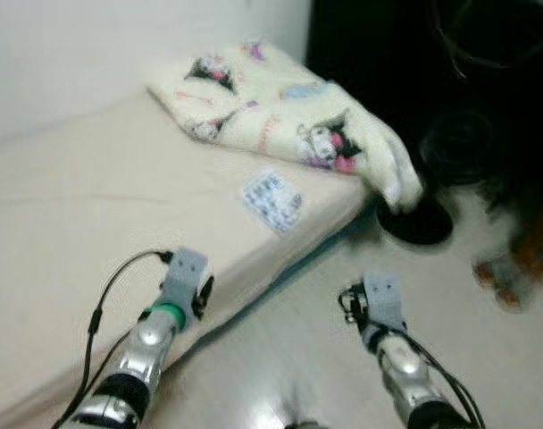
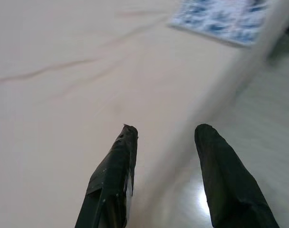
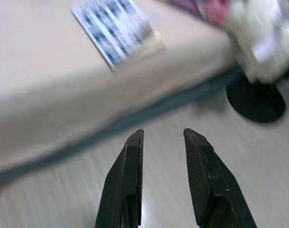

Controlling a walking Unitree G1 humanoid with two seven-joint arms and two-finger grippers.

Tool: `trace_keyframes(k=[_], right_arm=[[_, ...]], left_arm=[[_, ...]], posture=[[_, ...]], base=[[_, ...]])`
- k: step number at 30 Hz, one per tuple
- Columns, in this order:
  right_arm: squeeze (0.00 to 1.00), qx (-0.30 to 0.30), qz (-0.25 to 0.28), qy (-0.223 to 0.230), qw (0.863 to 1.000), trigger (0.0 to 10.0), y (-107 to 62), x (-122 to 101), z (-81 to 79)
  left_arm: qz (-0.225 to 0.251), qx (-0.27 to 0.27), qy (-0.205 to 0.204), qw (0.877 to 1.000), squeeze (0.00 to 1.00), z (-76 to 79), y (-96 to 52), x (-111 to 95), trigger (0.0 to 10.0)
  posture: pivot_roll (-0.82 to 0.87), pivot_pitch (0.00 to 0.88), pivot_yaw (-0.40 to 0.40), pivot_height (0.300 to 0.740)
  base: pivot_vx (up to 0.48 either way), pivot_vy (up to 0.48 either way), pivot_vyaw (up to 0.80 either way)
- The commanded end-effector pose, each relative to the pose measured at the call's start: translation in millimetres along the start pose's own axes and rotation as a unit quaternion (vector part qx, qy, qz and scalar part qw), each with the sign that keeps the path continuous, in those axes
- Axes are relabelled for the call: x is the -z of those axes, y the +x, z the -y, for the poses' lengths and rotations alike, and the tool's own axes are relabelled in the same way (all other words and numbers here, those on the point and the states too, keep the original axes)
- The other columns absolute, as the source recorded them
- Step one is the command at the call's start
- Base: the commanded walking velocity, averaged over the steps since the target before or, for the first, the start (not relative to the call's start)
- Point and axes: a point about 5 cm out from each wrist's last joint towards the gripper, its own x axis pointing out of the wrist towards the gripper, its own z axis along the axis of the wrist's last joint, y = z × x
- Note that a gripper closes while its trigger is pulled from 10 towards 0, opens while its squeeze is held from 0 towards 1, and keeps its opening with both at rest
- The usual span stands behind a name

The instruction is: Clean up the room

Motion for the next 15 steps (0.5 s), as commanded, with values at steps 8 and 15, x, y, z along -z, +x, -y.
trace_keyframes(k=[8,15], right_arm=[[0.0,-0.022,-0.025,0.002,0.999,10.0,-6.7,14.5,-12.5],[0.0,-0.026,-0.025,0.004,0.999,10.0,-7.1,14.9,-13.8]], left_arm=[[-0.025,0.005,-0.001,1.0,0.0,3.1,-3.9,11.9,10.0],[-0.026,0.005,-0.001,1.0,0.0,3.3,-4.1,12.5,10.0]], posture=[[0.01,0.039,0.069,0.74],[0.01,0.041,0.069,0.74]], base=[[0.0,0.0,0.8],[0.0,0.0,0.8]])
